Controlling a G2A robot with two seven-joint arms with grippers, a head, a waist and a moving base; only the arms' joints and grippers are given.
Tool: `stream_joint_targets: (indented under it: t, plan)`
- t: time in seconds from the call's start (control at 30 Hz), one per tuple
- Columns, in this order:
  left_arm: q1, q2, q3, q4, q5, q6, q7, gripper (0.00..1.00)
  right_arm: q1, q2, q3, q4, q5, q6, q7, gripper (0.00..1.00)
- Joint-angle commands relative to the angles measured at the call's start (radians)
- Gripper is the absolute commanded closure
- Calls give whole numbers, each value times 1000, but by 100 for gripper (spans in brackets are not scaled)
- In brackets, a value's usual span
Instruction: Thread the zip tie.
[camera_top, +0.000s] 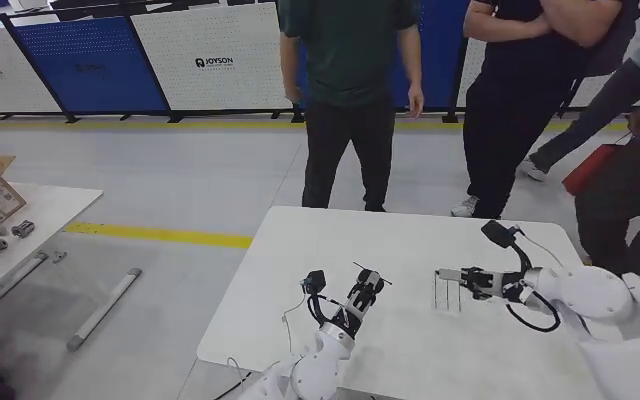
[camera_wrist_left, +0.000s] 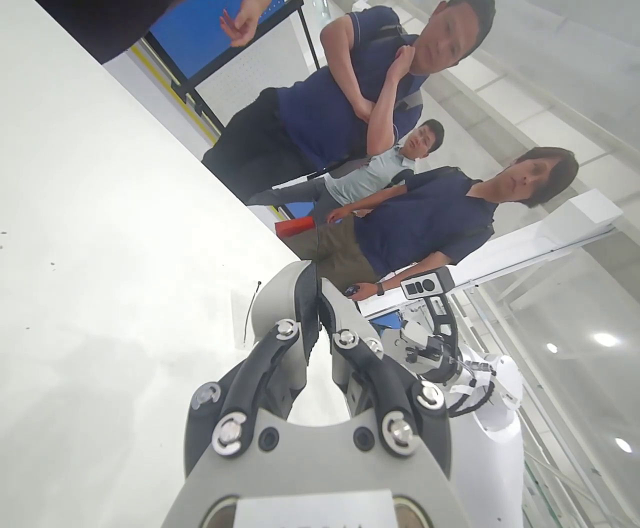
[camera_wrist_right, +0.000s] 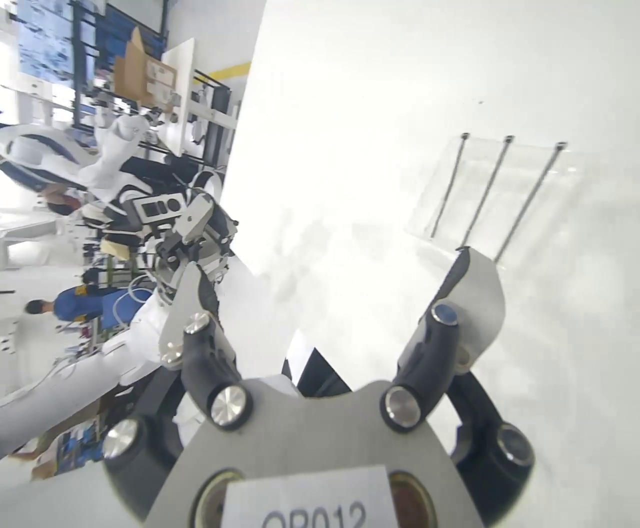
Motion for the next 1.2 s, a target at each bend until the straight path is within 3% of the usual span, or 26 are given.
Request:
stream_joint_targets:
  t: [0.0,0.2,0.63,0.83,1.0,1.17]
  plan:
    - [0,0,0,0,0,0,0,100,35,-2,-35,17,-63,30,33,0]
    - [0,0,0,0,0,0,0,100,163,-39,-185,142,-126,46,89,0]
    - [0,0,0,0,0,0,0,100,158,-41,-192,151,-133,37,58,0]
    - [0,0,0,0,0,0,0,100,198,-57,-220,177,-124,105,45,0]
    - [0,0,0,0,0,0,0,100,279,-96,-312,285,-139,180,48,0]
    - [0,0,0,0,0,0,0,100,332,-133,-378,381,-108,162,56,0]
